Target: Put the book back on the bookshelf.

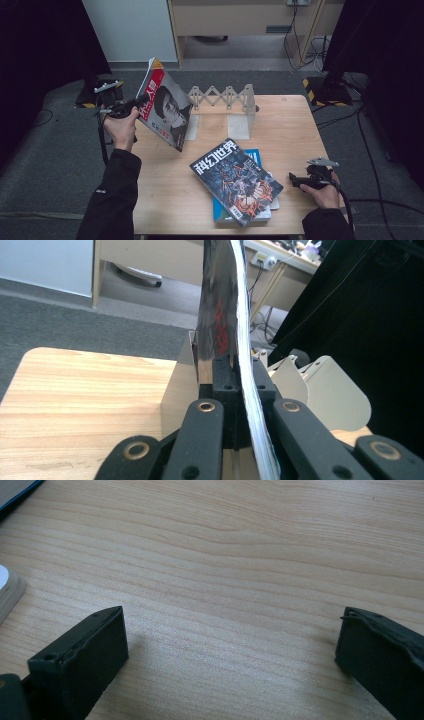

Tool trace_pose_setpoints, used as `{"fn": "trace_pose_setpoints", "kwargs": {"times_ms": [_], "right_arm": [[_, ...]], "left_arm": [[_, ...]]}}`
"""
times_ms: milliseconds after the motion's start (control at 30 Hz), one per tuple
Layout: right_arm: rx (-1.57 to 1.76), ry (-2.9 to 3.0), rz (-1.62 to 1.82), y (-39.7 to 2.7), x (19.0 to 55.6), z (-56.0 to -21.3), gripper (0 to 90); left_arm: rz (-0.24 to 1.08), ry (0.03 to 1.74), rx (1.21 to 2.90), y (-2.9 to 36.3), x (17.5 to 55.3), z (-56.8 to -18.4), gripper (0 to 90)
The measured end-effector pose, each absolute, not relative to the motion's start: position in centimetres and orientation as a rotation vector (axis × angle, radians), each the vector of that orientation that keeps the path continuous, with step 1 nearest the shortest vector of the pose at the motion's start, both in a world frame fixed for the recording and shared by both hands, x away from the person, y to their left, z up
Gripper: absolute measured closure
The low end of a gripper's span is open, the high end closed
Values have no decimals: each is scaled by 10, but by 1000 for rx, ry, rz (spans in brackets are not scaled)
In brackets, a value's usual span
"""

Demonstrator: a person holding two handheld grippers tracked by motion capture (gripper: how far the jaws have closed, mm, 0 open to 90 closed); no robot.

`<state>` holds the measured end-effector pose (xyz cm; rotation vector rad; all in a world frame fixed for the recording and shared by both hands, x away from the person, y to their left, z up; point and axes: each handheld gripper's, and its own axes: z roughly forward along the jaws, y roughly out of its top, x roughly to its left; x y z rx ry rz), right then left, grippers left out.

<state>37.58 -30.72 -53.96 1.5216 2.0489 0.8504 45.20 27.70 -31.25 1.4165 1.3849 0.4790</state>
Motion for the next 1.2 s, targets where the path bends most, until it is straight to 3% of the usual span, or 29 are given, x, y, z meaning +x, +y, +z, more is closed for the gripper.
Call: {"fn": "trace_pose_setpoints", "kwargs": {"times_ms": [1200], "right_arm": [[1525,2049,851,-307,376,-539,6]], "left_arm": [[653,1487,1578,236,483,-317,862]]}}
